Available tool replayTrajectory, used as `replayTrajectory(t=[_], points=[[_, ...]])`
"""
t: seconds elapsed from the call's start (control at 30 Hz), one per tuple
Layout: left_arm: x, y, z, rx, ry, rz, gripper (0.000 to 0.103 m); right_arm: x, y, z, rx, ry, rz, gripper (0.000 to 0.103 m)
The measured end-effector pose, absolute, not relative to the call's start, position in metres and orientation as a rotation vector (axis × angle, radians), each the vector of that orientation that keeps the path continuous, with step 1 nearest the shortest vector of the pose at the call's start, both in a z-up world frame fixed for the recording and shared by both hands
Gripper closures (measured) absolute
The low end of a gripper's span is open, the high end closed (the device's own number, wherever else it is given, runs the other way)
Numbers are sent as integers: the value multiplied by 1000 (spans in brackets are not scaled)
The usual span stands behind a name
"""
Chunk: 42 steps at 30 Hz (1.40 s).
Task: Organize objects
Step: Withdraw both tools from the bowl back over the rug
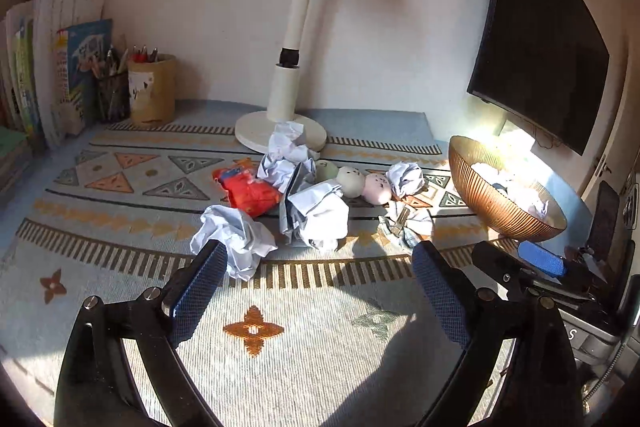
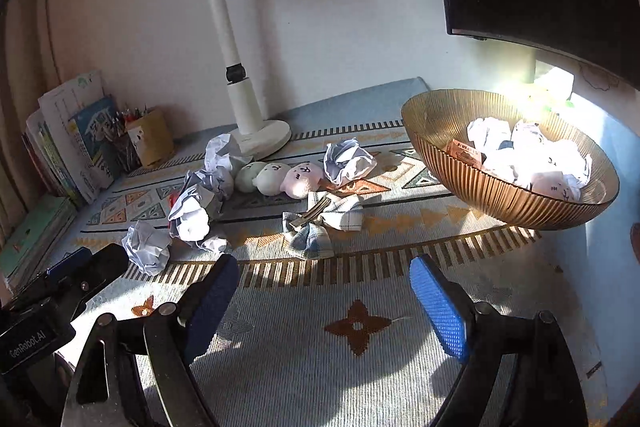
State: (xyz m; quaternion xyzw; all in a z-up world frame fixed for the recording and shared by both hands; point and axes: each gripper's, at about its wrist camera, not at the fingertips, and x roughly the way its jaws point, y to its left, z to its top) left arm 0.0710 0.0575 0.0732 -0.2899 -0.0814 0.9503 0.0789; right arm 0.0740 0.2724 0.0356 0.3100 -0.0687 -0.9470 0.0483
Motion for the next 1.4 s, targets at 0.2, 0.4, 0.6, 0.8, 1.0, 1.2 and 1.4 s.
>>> replayTrajectory(t=[0.2, 0.4, 0.6, 0.8, 1.0, 1.2, 1.4], points=[[64, 44, 59, -880, -310, 2811, 9, 65, 284, 24, 1049, -296, -2851, 15], [58, 45, 51, -952, -347, 2744, 9, 55, 282, 20, 1146, -276, -2843, 15], [55, 46, 47, -995, -367, 2706, 8, 55, 280, 20, 1149, -260, -2834, 9], [55, 45, 47, -992, -369, 2698, 7, 49, 283, 14, 1212, -297, -2812, 7], [54, 43, 46, -1002, -390, 2687, 6, 50, 282, 14, 1211, -291, -2813, 7], [54, 41, 46, -999, -408, 2681, 6, 54, 278, 18, 1172, -263, -2834, 7], [57, 38, 49, -960, -426, 2682, 6, 50, 275, 16, 1205, -254, -2800, 7]])
